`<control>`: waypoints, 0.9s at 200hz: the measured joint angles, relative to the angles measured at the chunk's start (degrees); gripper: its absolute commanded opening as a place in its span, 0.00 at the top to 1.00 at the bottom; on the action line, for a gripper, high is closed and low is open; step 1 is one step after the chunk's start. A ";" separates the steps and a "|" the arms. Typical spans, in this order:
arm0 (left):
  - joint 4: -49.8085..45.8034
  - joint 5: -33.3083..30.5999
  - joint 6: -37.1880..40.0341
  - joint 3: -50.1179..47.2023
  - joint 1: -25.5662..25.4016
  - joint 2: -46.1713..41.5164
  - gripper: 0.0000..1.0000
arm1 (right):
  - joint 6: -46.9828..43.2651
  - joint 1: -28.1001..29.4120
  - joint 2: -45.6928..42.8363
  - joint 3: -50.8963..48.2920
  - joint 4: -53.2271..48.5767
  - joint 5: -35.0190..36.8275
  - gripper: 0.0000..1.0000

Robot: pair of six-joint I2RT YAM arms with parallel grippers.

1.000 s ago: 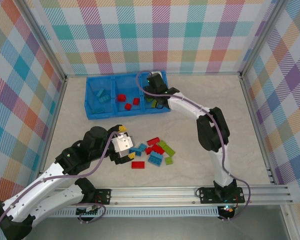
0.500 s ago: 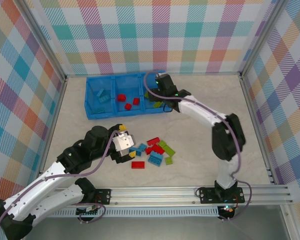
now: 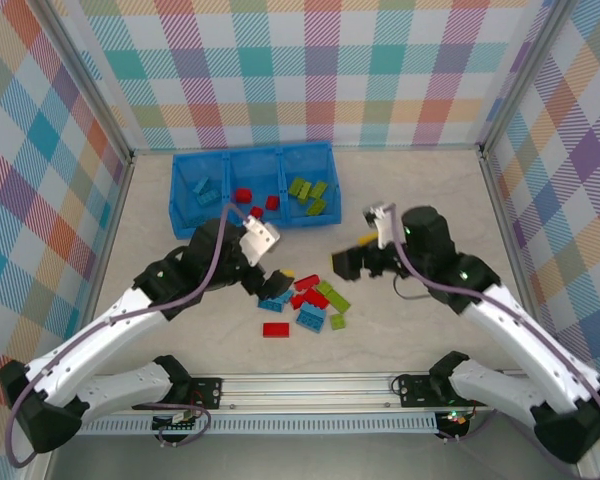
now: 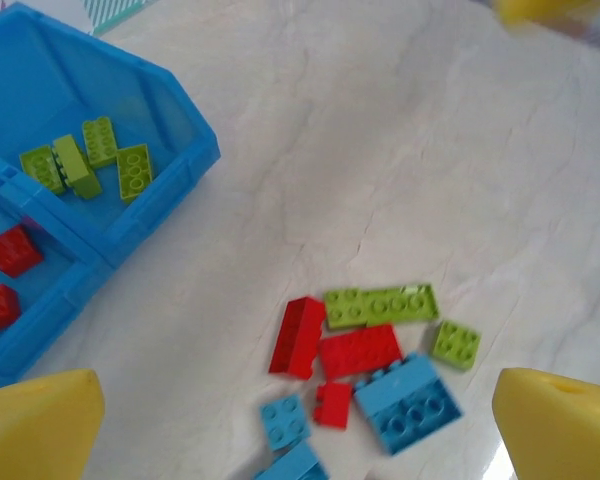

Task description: Sort the legos into containers by color

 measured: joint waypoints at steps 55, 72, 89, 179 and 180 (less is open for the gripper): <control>-1.49 1.16 -10.64 7.56 -0.07 22.21 0.05 | 4.26 0.04 -8.39 -3.43 -14.34 -2.64 0.03; -1.84 1.84 -11.23 9.35 -0.11 29.90 0.07 | 5.14 0.04 -7.76 -3.58 -15.93 -2.40 0.03; -1.86 2.69 -11.63 10.43 -0.11 36.54 0.11 | 5.84 0.04 -7.17 -4.26 -16.24 -1.90 0.03; 2.08 3.96 -13.38 10.47 -0.20 47.34 0.46 | 9.09 0.04 -5.68 -6.12 -14.03 -0.68 0.05; 2.14 3.96 -13.38 10.47 -0.20 47.34 0.46 | 9.14 0.04 -5.68 -6.12 -14.01 -0.68 0.04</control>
